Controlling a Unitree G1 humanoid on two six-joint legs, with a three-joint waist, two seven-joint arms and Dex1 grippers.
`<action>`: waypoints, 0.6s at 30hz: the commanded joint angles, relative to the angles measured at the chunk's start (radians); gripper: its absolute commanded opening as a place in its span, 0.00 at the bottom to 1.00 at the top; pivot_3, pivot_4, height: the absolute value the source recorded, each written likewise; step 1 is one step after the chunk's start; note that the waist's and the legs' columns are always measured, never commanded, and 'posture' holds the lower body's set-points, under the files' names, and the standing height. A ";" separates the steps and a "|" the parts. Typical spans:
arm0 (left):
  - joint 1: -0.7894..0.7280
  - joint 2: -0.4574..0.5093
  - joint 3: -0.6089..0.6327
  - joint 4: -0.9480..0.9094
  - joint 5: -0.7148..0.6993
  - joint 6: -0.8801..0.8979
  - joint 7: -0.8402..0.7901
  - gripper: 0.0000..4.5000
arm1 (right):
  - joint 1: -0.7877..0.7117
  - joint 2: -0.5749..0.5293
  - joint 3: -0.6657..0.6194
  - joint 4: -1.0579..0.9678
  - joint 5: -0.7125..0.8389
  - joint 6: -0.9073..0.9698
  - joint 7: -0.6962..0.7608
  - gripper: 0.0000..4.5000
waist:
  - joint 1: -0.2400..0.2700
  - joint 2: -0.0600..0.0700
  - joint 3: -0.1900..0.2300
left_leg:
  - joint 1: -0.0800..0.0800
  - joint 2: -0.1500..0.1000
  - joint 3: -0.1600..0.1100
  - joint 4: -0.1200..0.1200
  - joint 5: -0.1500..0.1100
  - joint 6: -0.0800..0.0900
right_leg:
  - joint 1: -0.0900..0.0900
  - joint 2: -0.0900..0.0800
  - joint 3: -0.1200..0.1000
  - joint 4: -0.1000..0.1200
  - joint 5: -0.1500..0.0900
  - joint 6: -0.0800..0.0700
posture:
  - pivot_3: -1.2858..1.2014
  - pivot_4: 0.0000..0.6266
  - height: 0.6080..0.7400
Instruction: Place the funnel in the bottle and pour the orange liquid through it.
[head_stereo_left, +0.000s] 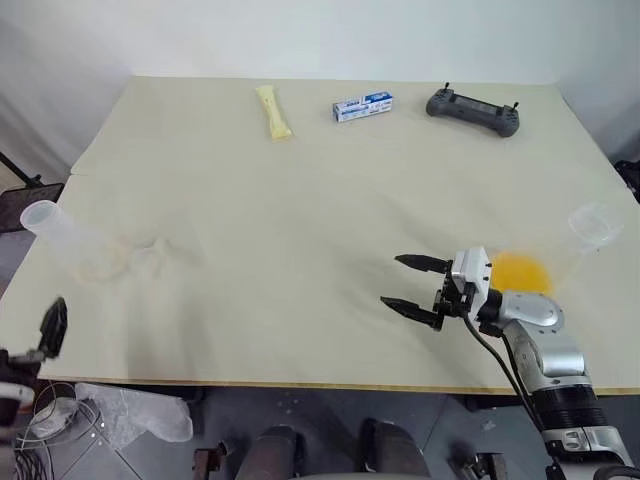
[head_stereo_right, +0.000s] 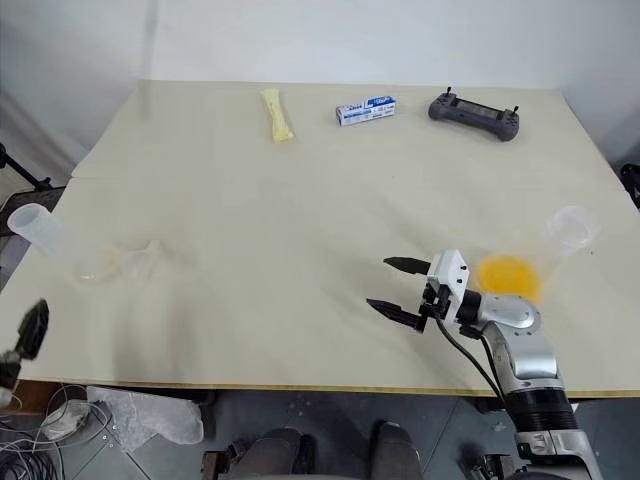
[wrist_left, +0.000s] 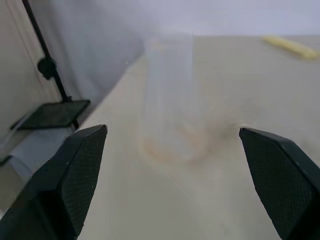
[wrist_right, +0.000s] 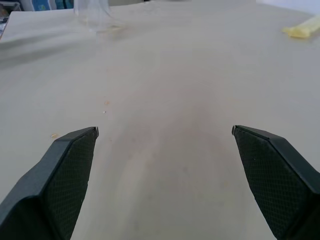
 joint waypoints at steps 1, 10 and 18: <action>-0.060 0.053 -0.008 0.051 0.021 0.040 0.027 1.00 | 0.015 0.002 -0.010 -0.047 0.006 -0.014 -0.008 1.00 | -0.001 0.000 0.000 | 0.000 0.000 0.000 0.000 0.000 0.000 | 0.000 0.000 0.000 0.000 0.000 0.000 | 0.52 0.24 1.00; -0.278 0.165 -0.069 0.282 0.107 0.031 0.010 1.00 | 0.074 -0.007 -0.020 -0.134 0.013 0.002 -0.046 1.00 | -0.009 0.000 0.000 | 0.000 0.000 0.002 0.000 0.000 0.000 | -0.002 0.003 -0.005 0.003 0.000 0.000 | 0.52 0.24 1.00; -0.455 0.212 -0.141 0.498 0.172 -0.032 -0.042 1.00 | 0.090 -0.005 -0.019 -0.179 0.015 0.024 -0.079 1.00 | -0.010 0.000 0.000 | 0.000 -0.001 0.004 0.000 0.000 0.000 | -0.005 0.003 -0.004 0.008 0.000 0.000 | 0.52 0.24 1.00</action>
